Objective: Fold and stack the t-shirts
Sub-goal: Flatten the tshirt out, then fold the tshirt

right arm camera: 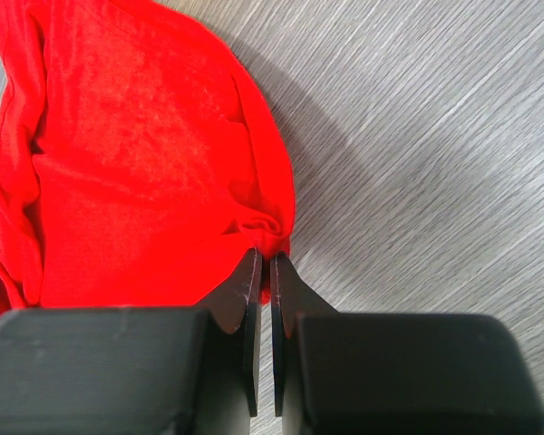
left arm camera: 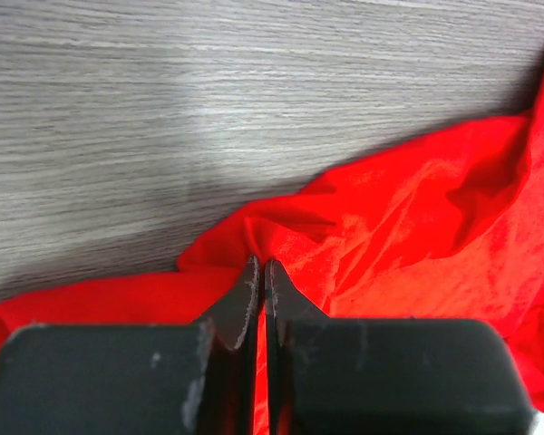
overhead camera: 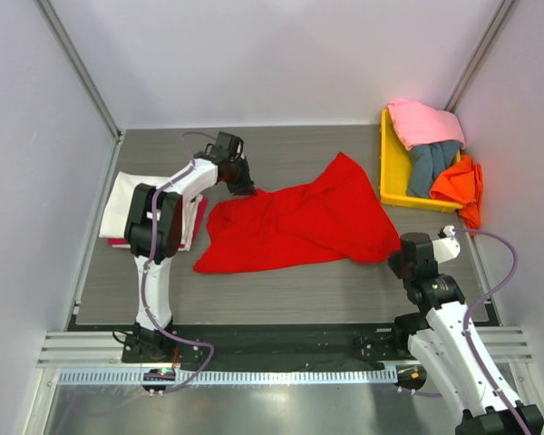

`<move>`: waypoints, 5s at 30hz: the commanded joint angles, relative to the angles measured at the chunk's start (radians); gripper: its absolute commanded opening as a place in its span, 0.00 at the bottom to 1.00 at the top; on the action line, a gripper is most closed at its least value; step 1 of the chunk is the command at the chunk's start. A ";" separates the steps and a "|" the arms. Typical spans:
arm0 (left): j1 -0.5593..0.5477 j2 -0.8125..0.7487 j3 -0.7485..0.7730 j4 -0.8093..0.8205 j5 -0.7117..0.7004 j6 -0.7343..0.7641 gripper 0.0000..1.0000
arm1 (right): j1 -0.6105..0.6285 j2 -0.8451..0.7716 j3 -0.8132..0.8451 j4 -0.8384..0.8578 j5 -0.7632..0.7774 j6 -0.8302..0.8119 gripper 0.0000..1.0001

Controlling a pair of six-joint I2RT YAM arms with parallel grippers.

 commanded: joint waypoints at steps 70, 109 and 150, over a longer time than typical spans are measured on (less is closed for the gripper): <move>0.227 -0.695 0.420 0.067 0.064 -0.140 0.00 | -0.036 0.450 1.123 0.025 -0.220 -0.358 0.01; 0.296 -0.719 -0.510 0.741 0.120 -0.295 0.00 | -0.331 0.906 0.535 0.698 -0.838 -0.160 0.01; 0.052 -1.309 -0.926 0.172 -0.182 -0.231 0.00 | -0.273 0.484 0.126 0.273 -0.416 -0.334 0.01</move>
